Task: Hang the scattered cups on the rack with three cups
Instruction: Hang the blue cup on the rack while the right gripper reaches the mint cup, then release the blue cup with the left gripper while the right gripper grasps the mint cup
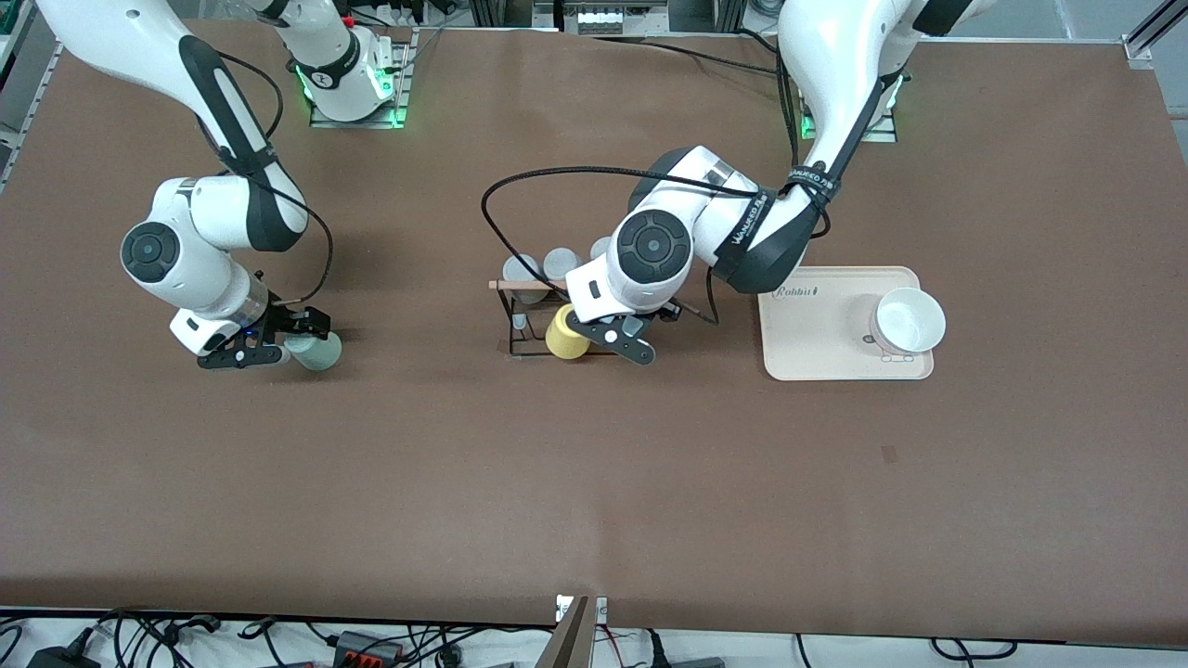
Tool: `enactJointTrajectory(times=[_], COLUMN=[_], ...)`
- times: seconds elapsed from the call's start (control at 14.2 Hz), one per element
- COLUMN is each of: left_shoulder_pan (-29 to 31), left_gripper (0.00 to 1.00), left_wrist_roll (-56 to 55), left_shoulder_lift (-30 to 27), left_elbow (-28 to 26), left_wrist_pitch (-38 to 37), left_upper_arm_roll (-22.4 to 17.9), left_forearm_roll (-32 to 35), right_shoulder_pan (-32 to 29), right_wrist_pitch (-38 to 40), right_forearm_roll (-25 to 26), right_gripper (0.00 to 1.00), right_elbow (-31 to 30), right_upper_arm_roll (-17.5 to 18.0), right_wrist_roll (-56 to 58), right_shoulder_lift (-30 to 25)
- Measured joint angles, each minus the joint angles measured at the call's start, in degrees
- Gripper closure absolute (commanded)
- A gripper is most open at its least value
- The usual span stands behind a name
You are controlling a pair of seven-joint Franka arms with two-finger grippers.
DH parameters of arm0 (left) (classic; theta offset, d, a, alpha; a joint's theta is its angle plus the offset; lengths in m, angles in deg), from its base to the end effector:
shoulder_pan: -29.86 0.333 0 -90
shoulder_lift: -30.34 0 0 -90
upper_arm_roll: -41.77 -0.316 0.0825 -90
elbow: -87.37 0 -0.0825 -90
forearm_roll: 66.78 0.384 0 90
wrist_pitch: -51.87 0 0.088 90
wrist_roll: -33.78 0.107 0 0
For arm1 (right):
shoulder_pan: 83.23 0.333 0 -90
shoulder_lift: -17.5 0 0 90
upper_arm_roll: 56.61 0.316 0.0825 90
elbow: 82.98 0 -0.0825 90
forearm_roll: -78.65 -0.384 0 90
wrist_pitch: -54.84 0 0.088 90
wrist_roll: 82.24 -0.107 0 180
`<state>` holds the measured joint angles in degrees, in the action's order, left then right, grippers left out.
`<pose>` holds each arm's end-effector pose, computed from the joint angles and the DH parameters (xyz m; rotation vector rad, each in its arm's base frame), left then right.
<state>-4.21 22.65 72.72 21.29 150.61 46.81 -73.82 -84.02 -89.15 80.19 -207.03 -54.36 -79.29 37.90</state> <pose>0.5730 -0.4575 0.3499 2.9557 -0.6632 -0.3460 0.5648 0.0147 0.2284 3.1360 0.1512 -0.0120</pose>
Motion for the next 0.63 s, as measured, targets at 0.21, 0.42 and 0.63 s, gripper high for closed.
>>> enactJointTrajectory(times=[0.21, 0.42, 0.63], left_shoulder_pan=[-0.21, -0.42, -0.76], left_gripper=[0.66, 0.65, 0.58], left_wrist_roll=[0.0, 0.0, 0.0], left_shoulder_lift=[0.67, 1.38, 2.09], left_elbow=[0.02, 0.08, 0.14], left_wrist_pitch=[0.27, 1.57, 2.68], left_upper_arm_roll=[-0.02, -0.03, -0.1], left_forearm_roll=[0.03, 0.03, 0.07], right_shoulder_pan=[-0.02, -0.02, -0.02], right_wrist_pitch=[-0.1, -0.18, -0.18], right_forearm_roll=[0.0, 0.0, 0.0], right_gripper=[0.0, 0.0, 0.33], right_elbow=[0.05, 0.23, 0.4], right_upper_arm_roll=[0.0, 0.0, 0.0], right_wrist_roll=[-0.09, -0.14, -0.18], right_shoulder_lift=[0.1, 0.11, 0.11])
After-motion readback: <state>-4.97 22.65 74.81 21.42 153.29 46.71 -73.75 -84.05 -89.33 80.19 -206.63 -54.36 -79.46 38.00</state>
